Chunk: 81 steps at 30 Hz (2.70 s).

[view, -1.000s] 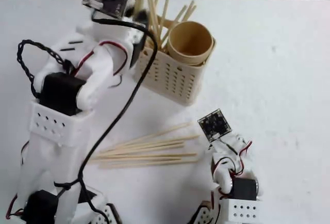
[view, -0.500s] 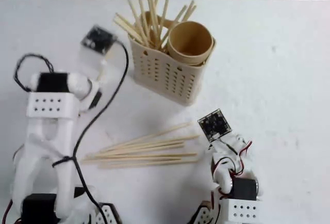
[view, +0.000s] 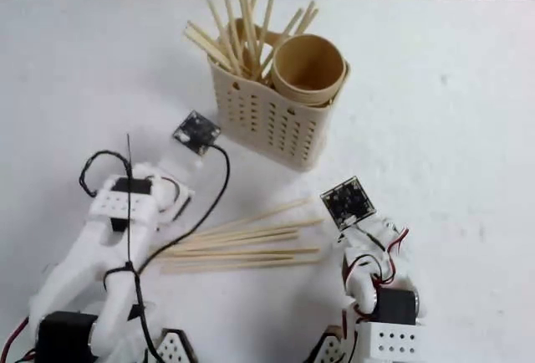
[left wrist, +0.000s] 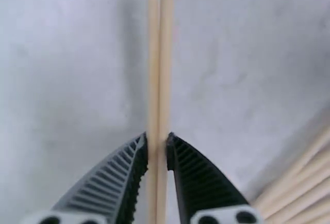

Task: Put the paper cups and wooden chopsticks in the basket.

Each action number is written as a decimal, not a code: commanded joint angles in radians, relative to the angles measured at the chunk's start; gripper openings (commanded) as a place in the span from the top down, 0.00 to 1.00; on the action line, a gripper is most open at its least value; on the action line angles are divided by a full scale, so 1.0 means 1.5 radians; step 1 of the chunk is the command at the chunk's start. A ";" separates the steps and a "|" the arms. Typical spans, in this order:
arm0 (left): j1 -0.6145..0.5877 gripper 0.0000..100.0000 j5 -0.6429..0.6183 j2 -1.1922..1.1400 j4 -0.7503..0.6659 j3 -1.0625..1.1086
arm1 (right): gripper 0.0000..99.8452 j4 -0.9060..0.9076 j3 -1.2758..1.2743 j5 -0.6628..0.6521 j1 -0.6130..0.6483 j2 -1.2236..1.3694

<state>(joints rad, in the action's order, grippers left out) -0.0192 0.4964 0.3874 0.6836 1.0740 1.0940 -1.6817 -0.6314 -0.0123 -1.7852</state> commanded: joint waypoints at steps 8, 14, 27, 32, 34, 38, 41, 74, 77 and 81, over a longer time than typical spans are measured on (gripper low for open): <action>0.009 0.98 -0.027 0.008 -0.042 0.018 | 0.93 -0.006 -0.006 -0.004 0.004 -0.004; 0.009 0.98 -0.027 0.008 -0.041 0.016 | 0.93 -0.006 -0.006 -0.004 0.004 -0.004; 0.014 0.90 0.003 0.008 -0.036 0.016 | 0.93 -0.006 -0.006 -0.004 0.004 -0.004; -0.003 0.90 -0.001 0.009 -0.032 0.013 | 0.93 -0.006 -0.006 -0.004 0.004 -0.004; -0.018 0.90 -0.015 0.003 -0.049 0.007 | 0.93 -0.006 -0.006 -0.004 0.004 -0.004; -0.027 0.90 -0.024 0.002 -0.061 0.004 | 0.93 -0.006 -0.006 -0.004 0.004 -0.004; -0.028 0.90 -0.024 0.002 -0.064 0.003 | 0.93 -0.006 -0.006 -0.004 0.004 -0.004; -0.016 0.98 -0.023 -0.224 0.172 -0.209 | 0.93 -0.006 -0.006 -0.004 0.004 -0.004; -0.016 0.98 -0.024 -0.224 0.172 -0.210 | 0.93 -0.006 -0.006 -0.004 0.004 -0.004; -0.016 0.98 -0.025 -0.221 0.174 -0.220 | 0.93 -0.006 -0.006 -0.004 0.004 -0.004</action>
<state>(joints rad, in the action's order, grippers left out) -0.0453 0.4703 0.0529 0.9275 0.7810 1.0940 -1.6817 -0.6314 -0.0123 -1.7852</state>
